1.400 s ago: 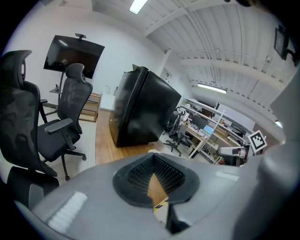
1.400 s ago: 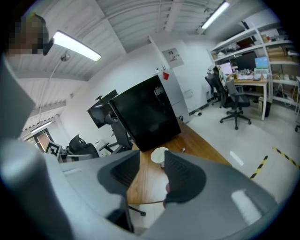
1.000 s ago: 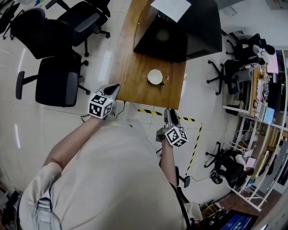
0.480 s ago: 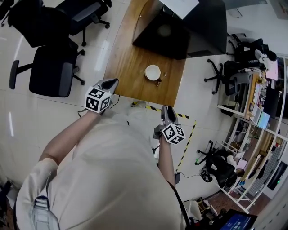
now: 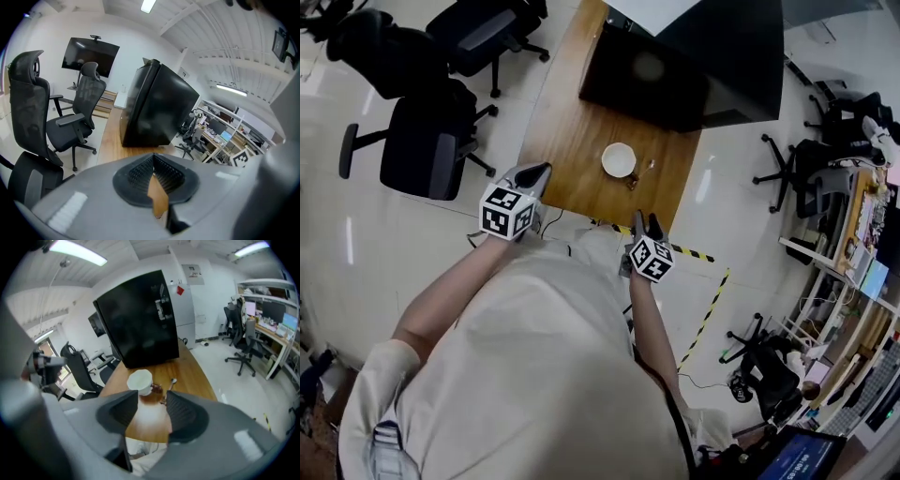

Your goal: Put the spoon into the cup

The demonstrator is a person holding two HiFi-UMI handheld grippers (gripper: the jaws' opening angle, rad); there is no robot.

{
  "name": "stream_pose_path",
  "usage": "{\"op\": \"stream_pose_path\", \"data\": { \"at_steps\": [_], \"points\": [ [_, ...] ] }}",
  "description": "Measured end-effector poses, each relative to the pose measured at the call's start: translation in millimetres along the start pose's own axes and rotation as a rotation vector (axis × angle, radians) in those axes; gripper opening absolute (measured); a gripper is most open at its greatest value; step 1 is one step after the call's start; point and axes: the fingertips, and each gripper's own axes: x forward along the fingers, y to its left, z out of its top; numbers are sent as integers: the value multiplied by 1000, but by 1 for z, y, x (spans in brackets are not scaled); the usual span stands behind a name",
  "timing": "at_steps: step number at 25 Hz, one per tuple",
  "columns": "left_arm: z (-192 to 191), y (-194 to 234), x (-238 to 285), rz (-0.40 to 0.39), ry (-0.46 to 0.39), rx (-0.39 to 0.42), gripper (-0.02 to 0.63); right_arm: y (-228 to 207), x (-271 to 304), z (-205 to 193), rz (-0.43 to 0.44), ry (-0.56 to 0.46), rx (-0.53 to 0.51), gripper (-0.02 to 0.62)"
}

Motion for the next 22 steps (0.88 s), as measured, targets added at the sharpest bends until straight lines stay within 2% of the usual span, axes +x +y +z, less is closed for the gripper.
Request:
{"op": "stream_pose_path", "data": {
  "at_steps": [3, 7, 14, 22],
  "points": [
    [4, -19, 12, 9, 12, 19, 0, -21, 44, -23, -37, 77, -65, 204],
    [-4, -28, 14, 38, 41, 57, 0, -38, 97, -54, -48, 155, -50, 204],
    [7, -7, 9, 96, 61, 90, 0, -44, 150, -65, -84, 184, -54, 204],
    [15, -9, 3, 102, 52, 151, 0, -47, 168, -74, -160, 181, 55, 204]
  ]
}}
